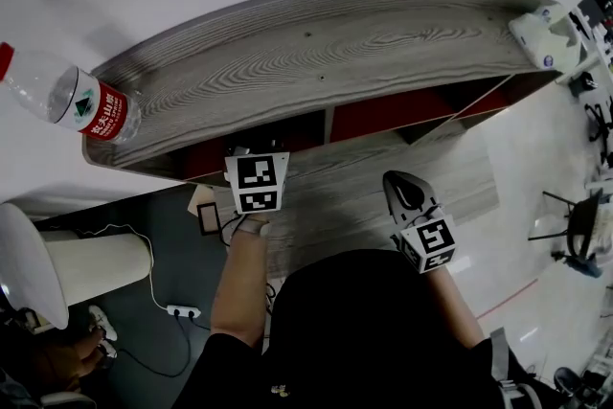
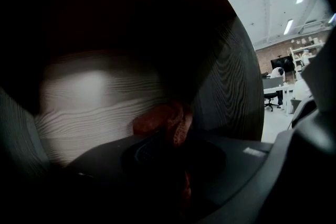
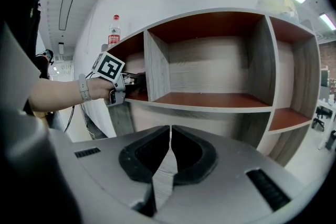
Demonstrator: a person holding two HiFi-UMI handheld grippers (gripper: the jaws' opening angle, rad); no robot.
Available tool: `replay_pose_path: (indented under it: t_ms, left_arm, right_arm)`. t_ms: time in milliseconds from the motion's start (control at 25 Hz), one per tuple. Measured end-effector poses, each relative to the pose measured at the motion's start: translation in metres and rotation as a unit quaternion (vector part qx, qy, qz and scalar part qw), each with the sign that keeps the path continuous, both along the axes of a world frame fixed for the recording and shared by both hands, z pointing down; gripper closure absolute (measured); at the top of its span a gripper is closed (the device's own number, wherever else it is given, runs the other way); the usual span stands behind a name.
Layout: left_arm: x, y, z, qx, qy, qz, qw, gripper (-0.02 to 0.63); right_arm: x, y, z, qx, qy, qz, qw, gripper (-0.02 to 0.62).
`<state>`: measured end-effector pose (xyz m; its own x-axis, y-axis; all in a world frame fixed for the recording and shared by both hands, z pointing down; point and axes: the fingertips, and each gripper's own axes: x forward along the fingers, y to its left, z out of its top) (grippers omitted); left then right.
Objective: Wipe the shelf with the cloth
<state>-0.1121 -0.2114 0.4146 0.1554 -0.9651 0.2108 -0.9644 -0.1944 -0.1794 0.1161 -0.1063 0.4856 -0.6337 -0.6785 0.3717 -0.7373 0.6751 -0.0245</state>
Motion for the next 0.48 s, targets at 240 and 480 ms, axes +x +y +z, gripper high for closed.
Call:
replay_pose_path:
  t_ms: [240, 480]
  left_arm:
    - [-0.058, 0.018, 0.005, -0.01, 0.0, -0.057, 0.9983, 0.554]
    - [-0.12, 0.039, 0.007, -0.015, -0.009, -0.139, 0.9902, 0.554]
  right_arm:
    - [-0.03, 0.001, 0.002, -0.003, -0.005, -0.032, 0.999, 0.59]
    - [-0.057, 0.003, 0.003, -0.003, -0.009, -0.059, 0.998, 0.59]
